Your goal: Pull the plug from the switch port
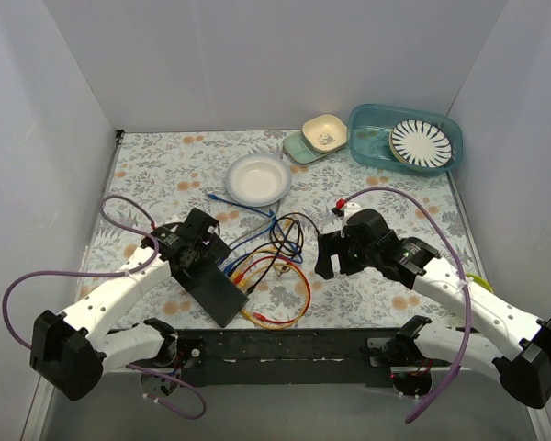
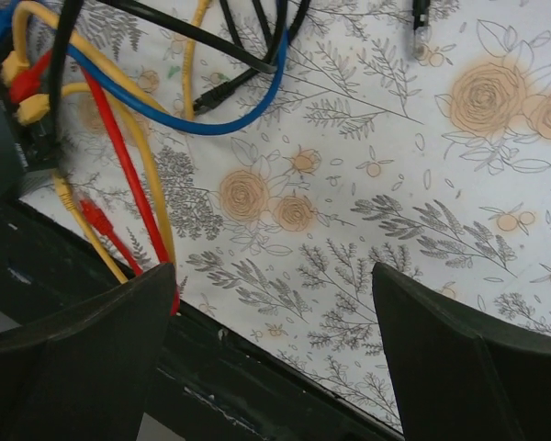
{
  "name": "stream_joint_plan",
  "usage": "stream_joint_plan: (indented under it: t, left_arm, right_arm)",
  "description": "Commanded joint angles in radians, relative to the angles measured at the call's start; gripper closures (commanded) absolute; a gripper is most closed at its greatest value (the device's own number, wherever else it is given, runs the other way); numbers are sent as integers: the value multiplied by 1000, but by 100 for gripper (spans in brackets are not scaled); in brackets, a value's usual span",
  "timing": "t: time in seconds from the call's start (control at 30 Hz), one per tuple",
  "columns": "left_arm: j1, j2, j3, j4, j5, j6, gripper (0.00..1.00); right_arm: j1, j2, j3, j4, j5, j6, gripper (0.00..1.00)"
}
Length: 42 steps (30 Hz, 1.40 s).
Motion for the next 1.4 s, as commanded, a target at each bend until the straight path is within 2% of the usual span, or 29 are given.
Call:
stream_joint_plan:
  t: [0.0, 0.13, 0.3, 0.37, 0.4, 0.53, 0.73, 0.83, 1.0, 1.13, 1.37]
  left_arm:
    - [140, -2, 24, -5, -2, 68, 2]
    - [219, 26, 18, 15, 63, 93, 2]
    - [221, -95, -39, 21, 162, 6, 2]
    - [219, -138, -95, 3, 188, -22, 2]
    - [219, -181, -115, -3, 193, -44, 2]
    - [219, -278, -216, -89, 193, -93, 2]
    - [218, -374, -220, -118, 176, -59, 2]
    - [218, -353, -226, -95, 200, -15, 3]
    - [211, -313, -246, -45, 240, 40, 17]
    - [198, -264, -266, -3, 295, 76, 18]
    - [188, -152, -296, 61, 341, 116, 28]
  right_arm:
    - [35, -24, 65, 100, -81, 19, 5]
    - [44, 83, 154, 113, -104, 19, 4]
    - [52, 263, 382, 99, -93, -111, 2]
    - [52, 382, 456, 68, -90, -144, 2]
    - [52, 425, 532, 54, -96, -165, 2]
    - [52, 622, 651, 68, -119, -182, 3]
    - [57, 835, 812, 48, -196, -181, 4]
    - [66, 909, 838, 51, -239, -165, 7]
    - [87, 976, 826, 56, -277, -164, 8]
    - [89, 998, 785, 53, -300, -173, 12]
    - [89, 966, 677, 99, -389, -184, 41]
